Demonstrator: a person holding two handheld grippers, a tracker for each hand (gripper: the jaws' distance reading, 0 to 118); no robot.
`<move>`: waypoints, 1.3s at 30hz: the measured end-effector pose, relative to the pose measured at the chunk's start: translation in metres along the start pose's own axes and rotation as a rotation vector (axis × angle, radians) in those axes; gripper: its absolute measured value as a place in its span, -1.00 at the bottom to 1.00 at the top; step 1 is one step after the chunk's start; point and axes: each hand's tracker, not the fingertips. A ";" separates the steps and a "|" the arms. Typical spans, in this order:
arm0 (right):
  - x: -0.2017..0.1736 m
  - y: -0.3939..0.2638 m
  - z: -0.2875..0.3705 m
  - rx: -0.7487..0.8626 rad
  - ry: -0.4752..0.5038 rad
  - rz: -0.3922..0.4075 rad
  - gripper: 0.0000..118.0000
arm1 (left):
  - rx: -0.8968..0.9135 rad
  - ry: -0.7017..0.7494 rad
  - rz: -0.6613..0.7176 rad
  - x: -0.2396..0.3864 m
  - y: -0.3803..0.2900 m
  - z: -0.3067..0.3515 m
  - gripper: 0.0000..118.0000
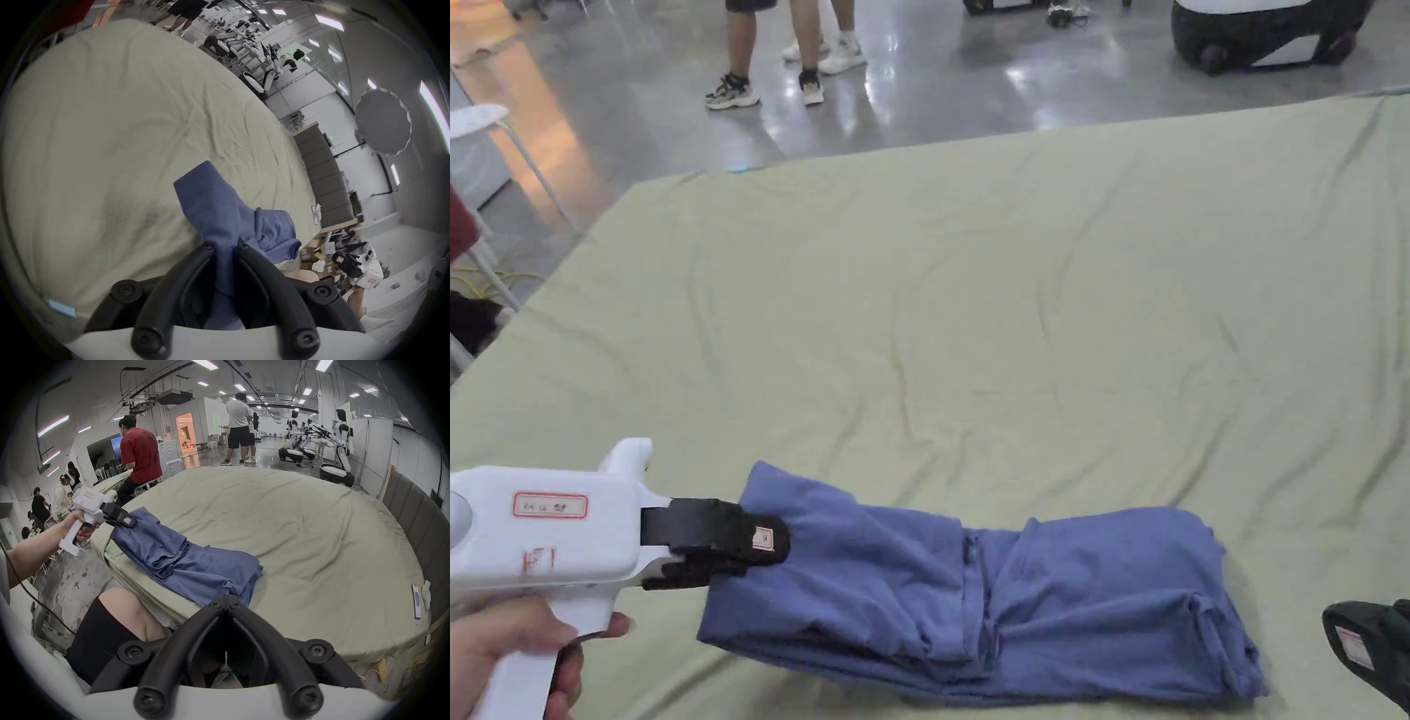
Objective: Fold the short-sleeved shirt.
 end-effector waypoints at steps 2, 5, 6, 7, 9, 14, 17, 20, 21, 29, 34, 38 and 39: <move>0.007 -0.004 0.005 0.005 0.002 -0.009 -1.00 | -0.023 0.039 -0.064 0.046 0.005 -0.002 -0.90; 0.017 -0.009 0.017 0.036 0.009 -0.018 -1.00 | -0.072 0.120 -0.146 0.112 0.010 -0.023 -0.90; 0.021 -0.010 0.021 0.047 0.014 -0.022 -1.00 | -0.102 0.161 -0.220 0.135 0.010 -0.035 -0.90; 0.023 -0.011 0.025 0.058 0.015 -0.025 -1.00 | -0.122 0.195 -0.274 0.154 0.009 -0.048 -0.90; 0.030 -0.015 0.033 0.080 0.017 -0.040 -1.00 | -0.173 0.273 -0.344 0.186 0.006 -0.081 -0.90; 0.046 -0.026 0.053 0.118 0.004 -0.068 -1.00 | -0.285 0.315 -0.403 0.234 -0.007 -0.176 -0.90; 0.054 -0.030 0.063 0.139 -0.006 -0.089 -1.00 | -0.357 0.336 -0.340 0.253 -0.023 -0.238 -0.71; 0.065 -0.033 0.072 0.166 -0.011 -0.110 -1.00 | -0.437 0.262 -0.333 0.273 -0.038 -0.274 0.16; 0.068 -0.035 0.077 0.176 -0.010 -0.113 -1.00 | -0.427 0.209 -0.343 0.282 -0.040 -0.270 0.28; 0.087 -0.040 0.080 0.195 -0.009 -0.169 -1.00 | -0.236 0.378 -0.451 0.278 -0.037 -0.207 0.05; 0.085 -0.041 0.074 0.179 -0.022 -0.147 -1.00 | -0.299 0.411 -0.435 0.262 -0.071 -0.248 -0.94; 0.081 -0.039 0.068 0.174 -0.022 -0.148 -1.00 | -0.306 0.454 -0.547 0.266 -0.090 -0.296 -0.95; 0.079 -0.037 0.067 0.171 -0.023 -0.142 -1.00 | -0.311 0.447 -0.531 0.264 -0.094 -0.307 -0.96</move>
